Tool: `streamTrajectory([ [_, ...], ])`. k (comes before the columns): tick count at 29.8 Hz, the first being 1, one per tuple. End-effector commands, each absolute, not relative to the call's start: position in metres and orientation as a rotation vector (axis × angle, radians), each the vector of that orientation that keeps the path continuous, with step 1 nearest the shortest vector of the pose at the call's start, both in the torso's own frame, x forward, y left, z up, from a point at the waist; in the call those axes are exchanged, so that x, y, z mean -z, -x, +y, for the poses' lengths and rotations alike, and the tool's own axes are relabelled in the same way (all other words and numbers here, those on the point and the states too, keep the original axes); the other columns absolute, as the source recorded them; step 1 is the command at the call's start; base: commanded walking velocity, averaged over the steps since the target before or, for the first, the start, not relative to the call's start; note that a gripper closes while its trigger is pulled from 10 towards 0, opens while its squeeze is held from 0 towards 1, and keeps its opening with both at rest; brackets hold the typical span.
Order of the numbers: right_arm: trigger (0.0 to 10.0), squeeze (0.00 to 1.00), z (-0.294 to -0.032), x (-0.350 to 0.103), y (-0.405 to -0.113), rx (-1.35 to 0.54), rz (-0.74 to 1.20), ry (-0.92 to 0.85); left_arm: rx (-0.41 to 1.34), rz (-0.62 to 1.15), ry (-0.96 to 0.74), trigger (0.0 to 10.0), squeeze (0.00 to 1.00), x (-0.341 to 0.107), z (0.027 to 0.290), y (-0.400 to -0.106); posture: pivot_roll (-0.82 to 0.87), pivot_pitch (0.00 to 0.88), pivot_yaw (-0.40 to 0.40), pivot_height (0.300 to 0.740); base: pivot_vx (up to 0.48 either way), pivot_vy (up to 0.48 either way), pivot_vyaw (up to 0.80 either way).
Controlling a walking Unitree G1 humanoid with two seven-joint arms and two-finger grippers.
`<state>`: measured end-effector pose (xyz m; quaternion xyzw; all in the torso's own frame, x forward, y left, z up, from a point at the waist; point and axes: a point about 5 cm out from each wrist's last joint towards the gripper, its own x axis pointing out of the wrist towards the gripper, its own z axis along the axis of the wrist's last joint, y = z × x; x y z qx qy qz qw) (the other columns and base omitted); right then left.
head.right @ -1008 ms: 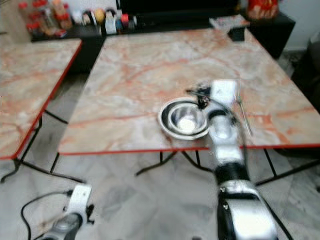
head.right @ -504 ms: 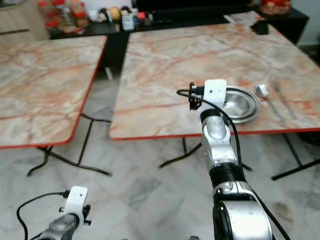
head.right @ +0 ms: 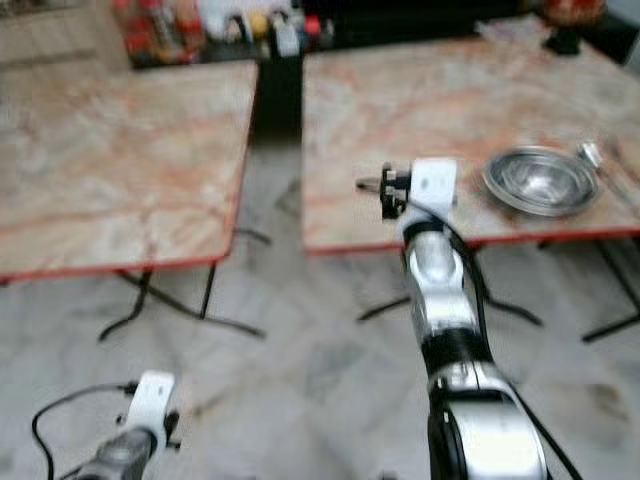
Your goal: Setting the table
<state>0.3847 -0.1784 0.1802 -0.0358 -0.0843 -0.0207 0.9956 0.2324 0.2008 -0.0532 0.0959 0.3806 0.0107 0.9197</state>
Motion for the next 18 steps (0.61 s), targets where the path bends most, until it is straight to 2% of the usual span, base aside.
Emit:
streamTrajectory([
  [1,10.0,0.00,-0.185,-0.177,-0.383,0.059,-0.161,0.069,-0.020,0.801,-0.197,10.0,0.00,0.055,0.199,-0.230,-0.06,0.085,0.091,0.740,0.000,0.431,0.00],
  [9,10.0,0.00,-0.188,-0.167,-0.381,0.064,-0.130,0.073,-0.018,0.802,-0.197,10.0,0.00,0.056,0.199,-0.229,-0.05,0.083,0.088,0.740,0.000,0.430,0.00],
  [18,10.0,0.00,-0.199,-0.132,-0.375,0.093,0.019,0.070,-0.017,0.806,-0.197,10.0,0.00,0.057,0.198,-0.228,-0.06,0.065,0.089,0.740,0.000,0.433,0.00],
])
